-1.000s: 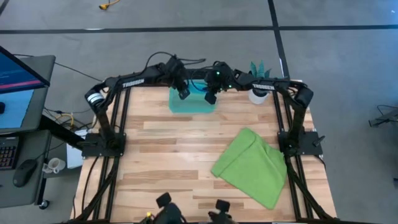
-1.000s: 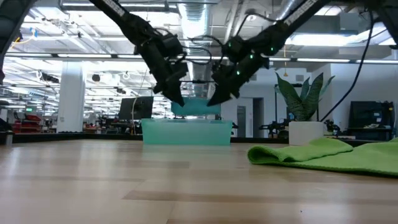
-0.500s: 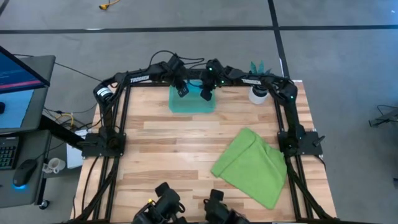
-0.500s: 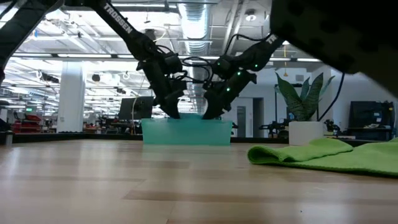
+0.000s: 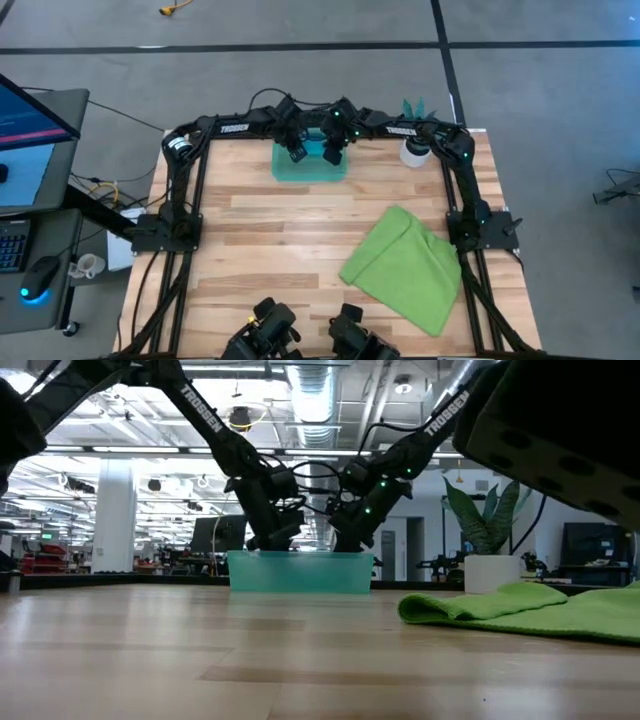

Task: Roll microfiber towels into tight, uniform cylinder then place into a basket
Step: Put the microfiber cloth into the blue bin

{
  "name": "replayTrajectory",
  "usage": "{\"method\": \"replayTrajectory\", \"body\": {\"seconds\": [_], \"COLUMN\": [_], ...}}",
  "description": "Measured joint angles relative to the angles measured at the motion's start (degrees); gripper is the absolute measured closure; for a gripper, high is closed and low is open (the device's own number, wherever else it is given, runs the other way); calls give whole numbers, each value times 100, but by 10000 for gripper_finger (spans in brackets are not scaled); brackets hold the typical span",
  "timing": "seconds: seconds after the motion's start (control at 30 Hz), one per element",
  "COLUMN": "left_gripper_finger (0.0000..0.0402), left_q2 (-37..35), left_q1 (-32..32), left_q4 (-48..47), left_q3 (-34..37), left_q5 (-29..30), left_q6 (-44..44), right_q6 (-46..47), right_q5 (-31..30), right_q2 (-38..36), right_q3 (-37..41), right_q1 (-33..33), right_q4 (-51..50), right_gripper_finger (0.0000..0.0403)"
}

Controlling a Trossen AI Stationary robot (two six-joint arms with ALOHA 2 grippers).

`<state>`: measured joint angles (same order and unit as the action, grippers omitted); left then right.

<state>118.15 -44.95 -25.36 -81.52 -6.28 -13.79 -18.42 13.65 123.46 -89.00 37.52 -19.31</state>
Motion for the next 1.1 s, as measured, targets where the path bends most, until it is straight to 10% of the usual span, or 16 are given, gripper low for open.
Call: {"method": "replayTrajectory", "body": {"seconds": [0.4,0.83,1.1], "left_gripper_finger": [354,245,227], "left_q2": [-4,-2,-26], "left_q1": [11,-31,-31], "left_q4": [83,25,67], "left_q3": [-46,-24,-26], "left_q5": [76,171,141], "left_q6": [148,219,-54], "right_q6": [-6,191,193], "right_q5": [-58,-275,-220], "right_q2": [0,-13,-15], "right_q3": [4,17,14], "right_q1": [0,-14,-20], "right_q4": [23,-81,-61], "right_gripper_finger": [359,196,169]}}
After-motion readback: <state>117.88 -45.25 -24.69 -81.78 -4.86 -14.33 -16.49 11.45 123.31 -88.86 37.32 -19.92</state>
